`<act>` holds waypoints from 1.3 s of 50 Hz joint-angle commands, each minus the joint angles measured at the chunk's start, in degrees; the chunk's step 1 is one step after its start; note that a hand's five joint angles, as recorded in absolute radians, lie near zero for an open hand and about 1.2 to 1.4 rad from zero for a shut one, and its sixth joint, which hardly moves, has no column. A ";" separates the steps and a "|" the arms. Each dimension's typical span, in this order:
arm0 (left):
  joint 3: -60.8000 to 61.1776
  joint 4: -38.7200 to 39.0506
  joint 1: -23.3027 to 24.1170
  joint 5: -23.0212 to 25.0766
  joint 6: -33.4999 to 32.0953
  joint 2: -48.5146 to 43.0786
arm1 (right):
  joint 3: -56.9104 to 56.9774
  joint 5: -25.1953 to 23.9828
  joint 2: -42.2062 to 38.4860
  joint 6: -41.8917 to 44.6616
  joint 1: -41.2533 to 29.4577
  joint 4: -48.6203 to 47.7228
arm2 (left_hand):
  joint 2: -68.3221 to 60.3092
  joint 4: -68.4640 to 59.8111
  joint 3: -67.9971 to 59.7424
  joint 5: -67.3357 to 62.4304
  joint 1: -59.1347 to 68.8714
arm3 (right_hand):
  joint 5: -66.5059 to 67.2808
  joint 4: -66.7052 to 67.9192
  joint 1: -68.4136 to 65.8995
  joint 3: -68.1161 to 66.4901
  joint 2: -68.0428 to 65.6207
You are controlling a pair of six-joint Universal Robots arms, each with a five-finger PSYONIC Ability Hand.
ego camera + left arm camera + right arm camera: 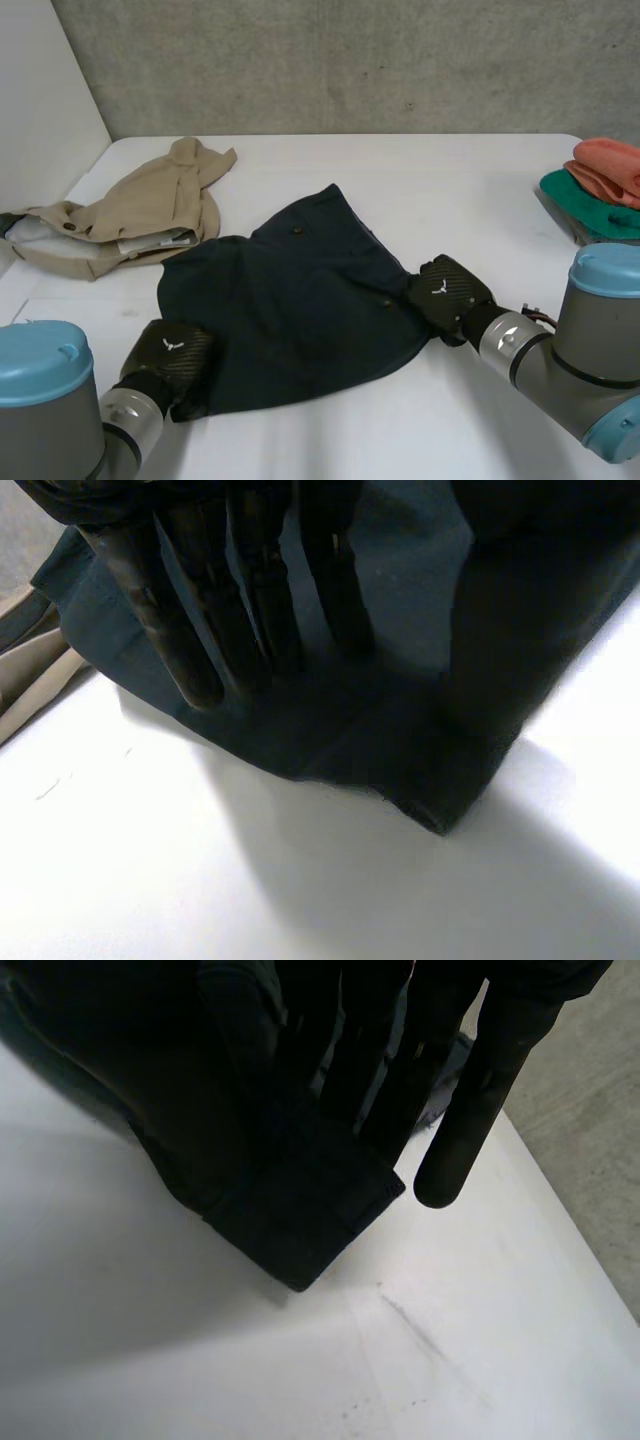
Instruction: Fold the laundry.
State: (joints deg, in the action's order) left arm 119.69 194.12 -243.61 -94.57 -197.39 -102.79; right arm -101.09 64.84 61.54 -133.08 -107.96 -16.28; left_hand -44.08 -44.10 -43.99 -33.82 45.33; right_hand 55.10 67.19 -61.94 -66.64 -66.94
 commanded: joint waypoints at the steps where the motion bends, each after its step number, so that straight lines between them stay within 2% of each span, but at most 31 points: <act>1: -0.77 2.84 0.67 -0.17 -0.54 -3.38 | -0.07 0.29 0.51 -0.60 -0.23 -1.21 | -34.16 -34.14 -34.25 -34.42 32.91 | 14.90 12.81 -18.06 -13.36 -13.06; 9: -2.79 3.02 0.77 -0.26 -0.54 -2.42 | -0.24 1.17 1.03 -0.95 0.03 -0.68 | -35.92 -35.90 -36.01 -36.18 34.67 | 14.90 12.81 -18.06 -13.36 -13.06; 12: -4.28 2.93 0.41 -0.26 -0.63 1.00 | 0.11 1.69 2.35 -1.48 -0.06 -0.59 | -35.92 -35.90 -36.01 -36.18 34.67 | 14.90 12.81 -18.06 -13.36 -13.06; 16: -7.79 3.02 0.41 -0.26 -0.72 8.90 | 2.82 3.98 9.37 -6.13 0.03 0.20 | -35.92 -35.90 -36.01 -36.18 34.67 | 14.90 12.81 -18.06 -13.36 -13.06; 21: -16.47 3.02 0.15 -0.09 -0.54 22.07 | 12.46 6.00 19.73 -13.51 0.12 9.04 | -35.92 -35.90 -36.01 -36.18 34.67 | 14.90 12.81 -18.06 -13.36 -13.06; 25: -24.90 3.02 0.06 -0.26 -0.46 28.68 | 22.83 6.27 24.40 -16.76 0.65 17.13 | -35.92 -35.90 -36.01 -36.18 34.67 | 14.90 12.81 -18.06 -13.36 -13.06; 29: -33.96 2.58 0.06 -0.52 -0.37 31.15 | 33.29 6.70 27.83 -21.94 0.73 21.89 | -35.92 -35.90 -36.01 -36.18 34.67 | 14.90 12.81 -18.06 -13.36 -13.06; 35: -45.49 0.74 0.06 -0.61 -0.37 30.28 | 44.31 7.84 30.57 -27.67 3.36 25.07 | -35.92 -35.90 -36.01 -36.18 34.67 | 14.90 12.81 -18.06 -13.36 -13.06; 42: -54.12 -1.64 -0.03 -0.44 -0.45 19.31 | 49.06 8.72 23.20 -28.73 4.34 29.73 | -35.92 -35.90 -36.01 -36.18 34.67 | 14.90 12.81 -18.06 -13.36 -13.06; 48: -57.54 -1.38 -0.11 0.09 -0.54 5.16 | 49.15 14.78 12.74 -28.55 1.18 30.43 | -35.92 -35.90 -36.01 -36.18 34.67 | 14.90 12.81 -18.06 -13.36 -13.06; 54: -61.41 -0.41 -0.47 1.58 -0.54 -10.30 | 49.06 17.69 2.20 -27.76 -0.93 29.47 | -35.92 -35.90 -36.01 -36.18 34.67 | 14.90 12.81 -18.06 -13.36 -13.06; 58: -65.01 3.45 -1.43 3.60 -0.72 -21.47 | 49.33 21.28 -8.07 -26.28 -2.16 23.17 | -35.92 -35.90 -36.01 -36.18 34.67 | 14.90 12.81 -18.06 -13.36 -13.06; 62: -72.46 9.68 -2.40 5.45 -0.89 -34.45 | 49.50 27.08 -14.16 -22.59 -2.69 14.63 | -35.92 -35.90 -36.01 -36.18 34.67 | 14.90 12.81 -18.06 -13.36 -13.06; 65: -78.18 11.54 -2.57 5.54 -1.07 -40.19 | 49.07 29.37 -17.58 -20.04 -3.13 6.22 | -35.92 -35.90 -36.01 -36.18 34.67 | 14.90 12.81 -18.06 -13.36 -13.06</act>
State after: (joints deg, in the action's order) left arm 51.17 200.30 -245.54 -90.19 -198.14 -130.53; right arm -51.74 88.07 52.09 -158.10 -110.31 4.57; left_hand -68.63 -68.82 -68.36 -56.64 65.36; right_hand 57.47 68.60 -62.65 -67.91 -67.04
